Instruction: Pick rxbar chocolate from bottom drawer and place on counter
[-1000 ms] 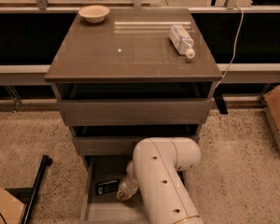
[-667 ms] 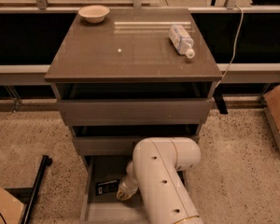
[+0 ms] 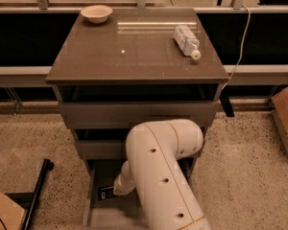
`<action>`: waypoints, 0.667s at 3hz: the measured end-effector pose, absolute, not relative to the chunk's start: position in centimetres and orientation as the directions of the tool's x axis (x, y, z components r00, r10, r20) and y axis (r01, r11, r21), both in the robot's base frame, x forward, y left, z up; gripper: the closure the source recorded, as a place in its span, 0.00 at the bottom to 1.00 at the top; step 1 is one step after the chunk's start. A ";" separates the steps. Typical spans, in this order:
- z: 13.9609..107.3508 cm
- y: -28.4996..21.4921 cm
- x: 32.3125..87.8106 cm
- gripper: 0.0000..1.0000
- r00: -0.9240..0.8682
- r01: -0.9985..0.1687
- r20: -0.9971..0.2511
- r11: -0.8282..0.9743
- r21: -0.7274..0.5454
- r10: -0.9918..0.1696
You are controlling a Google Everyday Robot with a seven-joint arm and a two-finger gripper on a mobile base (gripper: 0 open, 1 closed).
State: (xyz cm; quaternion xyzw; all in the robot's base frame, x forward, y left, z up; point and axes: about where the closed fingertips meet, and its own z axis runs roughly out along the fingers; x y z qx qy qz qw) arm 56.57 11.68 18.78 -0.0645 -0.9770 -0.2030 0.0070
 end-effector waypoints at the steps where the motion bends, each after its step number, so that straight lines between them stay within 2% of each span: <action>1: 25.4 14.9 58.2 0.35 -0.991 0.007 -0.117 0.908 0.419 0.061; 2: 26.4 15.9 55.3 0.12 -0.988 -0.084 -0.152 0.897 0.433 -0.019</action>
Offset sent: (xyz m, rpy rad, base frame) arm -0.0232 0.0196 0.0670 0.0687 -0.0781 0.1462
